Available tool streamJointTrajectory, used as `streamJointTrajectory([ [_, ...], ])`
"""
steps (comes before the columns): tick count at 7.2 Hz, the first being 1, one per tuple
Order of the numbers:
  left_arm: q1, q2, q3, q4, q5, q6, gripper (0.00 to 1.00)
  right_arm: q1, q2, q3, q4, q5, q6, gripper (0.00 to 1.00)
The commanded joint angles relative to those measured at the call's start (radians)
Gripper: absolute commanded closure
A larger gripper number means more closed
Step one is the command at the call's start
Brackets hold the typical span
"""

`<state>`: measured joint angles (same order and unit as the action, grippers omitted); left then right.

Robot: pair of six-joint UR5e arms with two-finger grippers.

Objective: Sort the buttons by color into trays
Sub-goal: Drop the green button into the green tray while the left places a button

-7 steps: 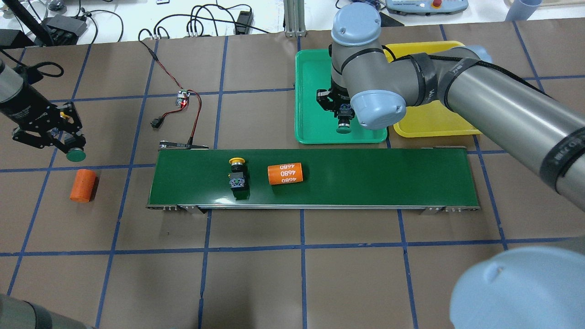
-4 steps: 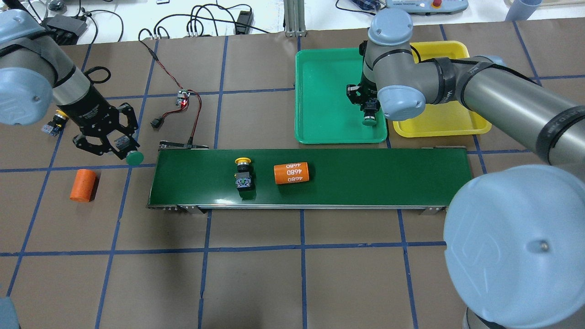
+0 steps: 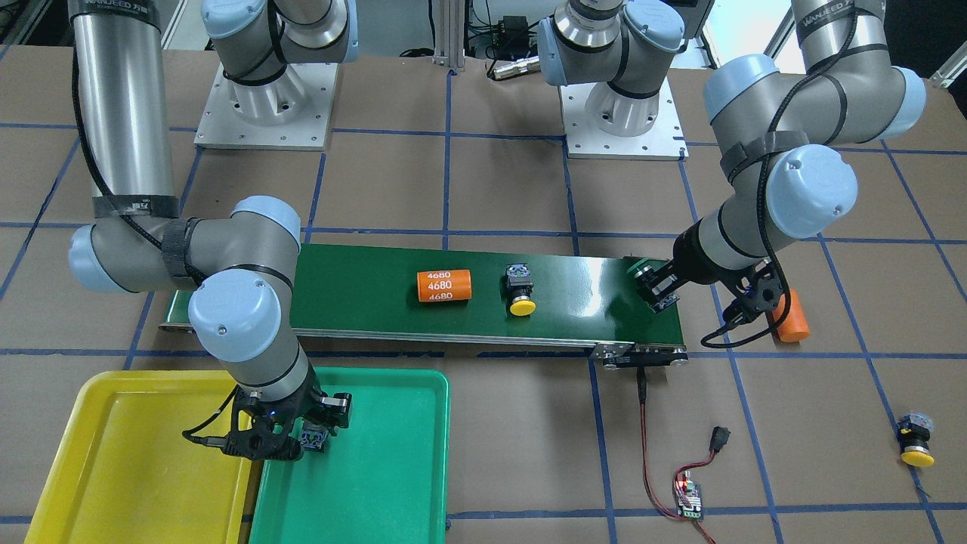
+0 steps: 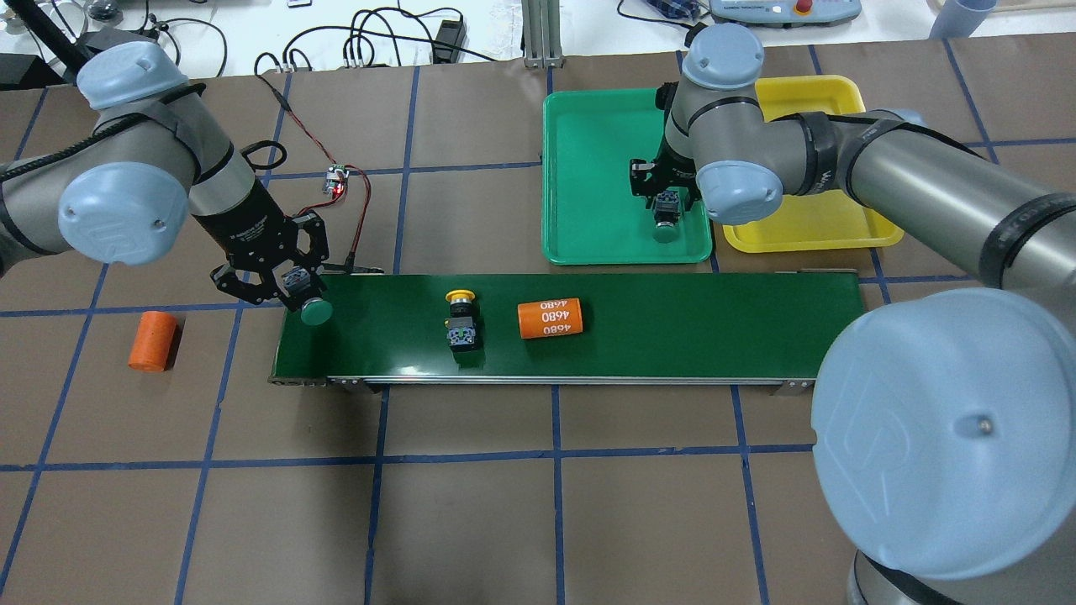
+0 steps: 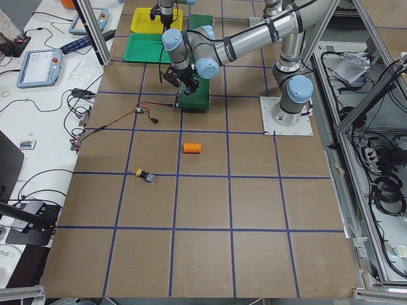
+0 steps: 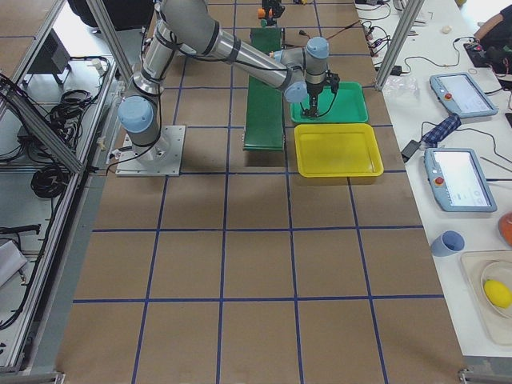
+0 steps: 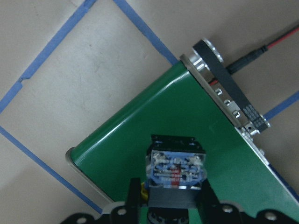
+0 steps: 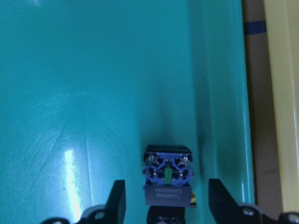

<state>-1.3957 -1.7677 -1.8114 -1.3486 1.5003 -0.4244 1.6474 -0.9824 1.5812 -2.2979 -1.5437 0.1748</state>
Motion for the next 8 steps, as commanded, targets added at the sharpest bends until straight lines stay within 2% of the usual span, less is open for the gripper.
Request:
streamJointTrajectory([
  [1, -0.005, -0.015, -0.034, 0.047, -0.005, 0.341, 1.00, -0.001, -0.033, -0.001, 0.000, 0.008, -0.003, 0.00],
  [3, -0.006, -0.023, -0.068, 0.075, -0.006, 0.394, 1.00, 0.000, -0.116, 0.014, 0.030, 0.002, -0.002, 0.00],
  [4, -0.015, -0.021, -0.068, 0.077, -0.005, 0.403, 0.75, 0.000, -0.155, 0.014, 0.113, -0.004, -0.001, 0.00],
  [5, -0.034, -0.021, -0.066, 0.089, -0.002, 0.404, 0.27, 0.000, -0.213, 0.013, 0.182, -0.012, -0.001, 0.00],
  [6, -0.035, -0.001, -0.057, 0.114, 0.001, 0.403, 0.00, -0.006, -0.247, 0.013, 0.216, -0.012, -0.005, 0.00],
  [7, -0.023, 0.025, -0.033, 0.102, 0.008, 0.441, 0.00, -0.006, -0.261, 0.013, 0.216, -0.042, -0.003, 0.00],
  [8, 0.047, 0.027, 0.025, 0.053, 0.014, 0.604, 0.00, -0.001, -0.292, 0.016, 0.228, -0.073, -0.005, 0.00],
])
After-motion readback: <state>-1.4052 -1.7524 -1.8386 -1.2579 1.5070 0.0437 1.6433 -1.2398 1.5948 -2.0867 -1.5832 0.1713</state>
